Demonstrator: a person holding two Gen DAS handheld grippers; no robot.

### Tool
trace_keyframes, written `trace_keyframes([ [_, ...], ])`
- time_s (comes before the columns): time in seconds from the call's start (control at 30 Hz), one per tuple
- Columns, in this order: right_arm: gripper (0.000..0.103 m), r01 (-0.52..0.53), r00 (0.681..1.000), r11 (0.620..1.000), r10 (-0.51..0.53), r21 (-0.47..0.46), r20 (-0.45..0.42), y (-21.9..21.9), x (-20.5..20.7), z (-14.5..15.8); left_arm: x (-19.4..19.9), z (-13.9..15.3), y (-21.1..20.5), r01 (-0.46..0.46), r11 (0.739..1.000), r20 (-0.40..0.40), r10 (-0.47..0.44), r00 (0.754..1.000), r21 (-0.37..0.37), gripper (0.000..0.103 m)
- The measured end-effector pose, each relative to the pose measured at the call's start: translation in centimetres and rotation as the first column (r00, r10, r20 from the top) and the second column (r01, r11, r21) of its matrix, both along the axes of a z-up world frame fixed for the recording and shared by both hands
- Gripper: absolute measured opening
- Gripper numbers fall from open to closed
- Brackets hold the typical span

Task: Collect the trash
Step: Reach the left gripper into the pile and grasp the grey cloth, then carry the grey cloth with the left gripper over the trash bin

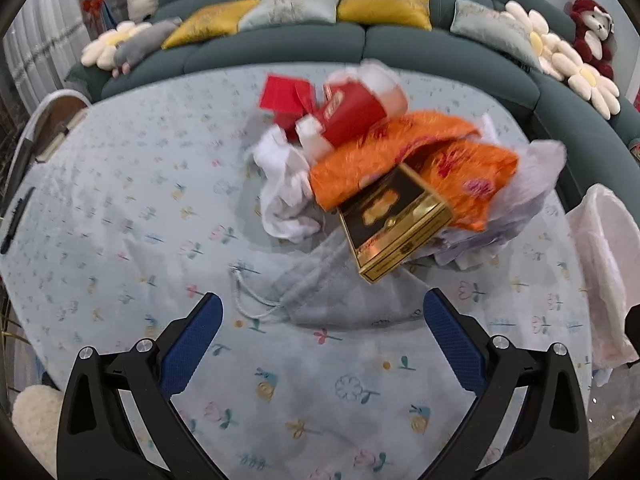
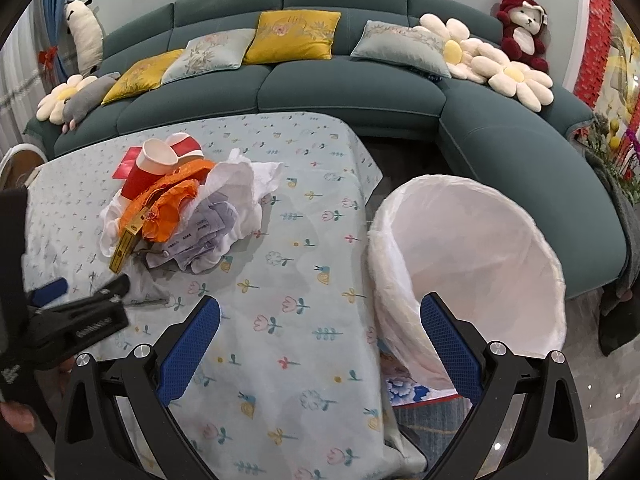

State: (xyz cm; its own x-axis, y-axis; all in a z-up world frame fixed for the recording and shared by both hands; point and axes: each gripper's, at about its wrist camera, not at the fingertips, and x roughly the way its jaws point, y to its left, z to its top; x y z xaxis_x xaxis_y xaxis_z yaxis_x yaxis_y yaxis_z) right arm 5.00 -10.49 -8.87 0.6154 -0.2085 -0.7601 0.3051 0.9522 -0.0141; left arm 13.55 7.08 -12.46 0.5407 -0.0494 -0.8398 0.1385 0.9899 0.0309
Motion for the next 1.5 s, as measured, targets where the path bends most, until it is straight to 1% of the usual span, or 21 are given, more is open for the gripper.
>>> trace_keyframes([
  [0.13,0.096,-0.010,1.000,1.000,0.010,0.009,0.005,0.2,1.7,-0.2,0.7,-1.2,-0.1,-0.002,1.000,-0.025,0.001,1.000,-0.013,0.094],
  [0.2,0.096,-0.014,1.000,1.000,0.014,0.015,0.017,0.3,2.7,0.0,0.8,-1.6,-0.1,0.006,1.000,-0.035,-0.007,0.999,-0.026,0.084],
  [0.27,0.095,-0.016,0.999,1.000,0.015,0.022,0.031,0.4,3.7,0.3,0.9,-2.0,0.0,0.017,0.999,-0.062,-0.020,0.998,-0.050,0.070],
  [0.3,0.093,-0.020,0.999,0.999,0.019,0.026,0.040,0.5,4.4,0.5,1.0,-2.1,-0.1,0.015,0.998,-0.069,-0.019,0.997,-0.056,0.067],
  [0.33,0.090,-0.026,0.999,0.999,0.024,0.028,0.048,0.7,5.1,0.7,0.9,-2.1,0.1,0.011,0.998,-0.068,-0.016,0.998,-0.062,0.065],
  [0.4,0.085,-0.036,0.998,0.999,0.034,0.031,0.059,1.0,6.1,0.9,0.7,-2.0,0.3,0.012,0.997,-0.066,-0.016,0.998,-0.072,0.052],
  [0.43,0.083,-0.043,0.997,0.999,0.041,0.033,0.065,1.2,6.8,1.0,0.7,-2.0,0.5,0.011,0.997,-0.067,-0.017,0.998,-0.076,0.050],
  [0.47,0.081,-0.051,0.996,0.998,0.048,0.034,0.070,1.5,7.4,1.0,0.6,-2.0,0.7,0.011,0.996,-0.067,-0.017,0.998,-0.085,0.043],
  [0.5,0.076,-0.056,0.996,0.998,0.054,0.036,0.072,1.7,7.8,1.0,0.6,-2.0,0.9,0.012,0.996,-0.069,-0.018,0.997,-0.092,0.035],
  [0.53,0.071,-0.064,0.996,0.997,0.061,0.039,0.070,1.9,8.3,0.9,0.6,-1.9,0.9,0.013,0.995,-0.074,-0.021,0.997,-0.104,0.030],
  [0.57,0.068,-0.070,0.995,0.997,0.067,0.042,0.067,2.1,8.7,0.7,0.7,-1.8,1.1,0.016,0.993,-0.079,-0.025,0.997,-0.114,0.022],
  [0.6,0.064,-0.077,0.995,0.996,0.074,0.046,0.063,2.3,9.3,0.5,0.6,-1.7,1.1,0.017,0.993,-0.082,-0.027,0.996,-0.121,0.020],
  [0.67,0.057,-0.083,0.995,0.995,0.080,0.057,0.055,2.6,10.3,0.1,0.6,-1.6,1.1,0.022,0.992,-0.081,-0.032,0.996,-0.127,0.017],
  [0.7,0.052,-0.086,0.995,0.994,0.083,0.064,0.049,2.7,10.7,-0.2,0.5,-1.5,1.1,0.024,0.991,-0.079,-0.035,0.996,-0.128,0.016],
  [0.73,0.043,-0.092,0.995,0.993,0.089,0.078,0.042,2.7,11.1,-0.5,0.5,-1.4,1.1,0.025,0.991,-0.079,-0.036,0.996,-0.132,0.015],
  [0.77,0.038,-0.097,0.995,0.991,0.094,0.097,0.030,2.7,11.6,-0.9,0.5,-1.4,1.1,0.023,0.990,-0.081,-0.035,0.996,-0.138,0.015],
  [0.83,0.014,-0.101,0.995,0.987,0.100,0.128,0.016,2.5,12.0,-1.5,0.3,-1.2,1.2,0.018,0.989,-0.088,-0.031,0.996,-0.147,0.014],
  [0.9,0.005,-0.102,0.995,0.985,0.100,0.139,0.018,2.5,12.0,-1.6,-0.1,-0.8,1.3,0.022,0.990,-0.078,-0.033,0.996,-0.141,0.013],
  [1.07,0.003,-0.109,0.993,0.988,0.102,0.113,0.061,2.2,10.6,-0.2,-1.2,0.5,1.2,0.037,0.989,-0.056,-0.046,0.997,-0.145,0.013],
  [1.2,0.003,-0.096,0.991,0.989,0.084,0.116,0.105,0.9,8.9,1.6,-2.3,1.7,0.5,0.062,0.988,-0.031,-0.067,0.997,-0.141,0.013],
  [1.5,0.003,-0.050,0.981,0.992,0.026,0.120,0.191,-2.6,5.0,4.8,-4.4,5.2,-2.7,0.135,0.982,0.039,-0.131,0.991,-0.135,0.012],
])
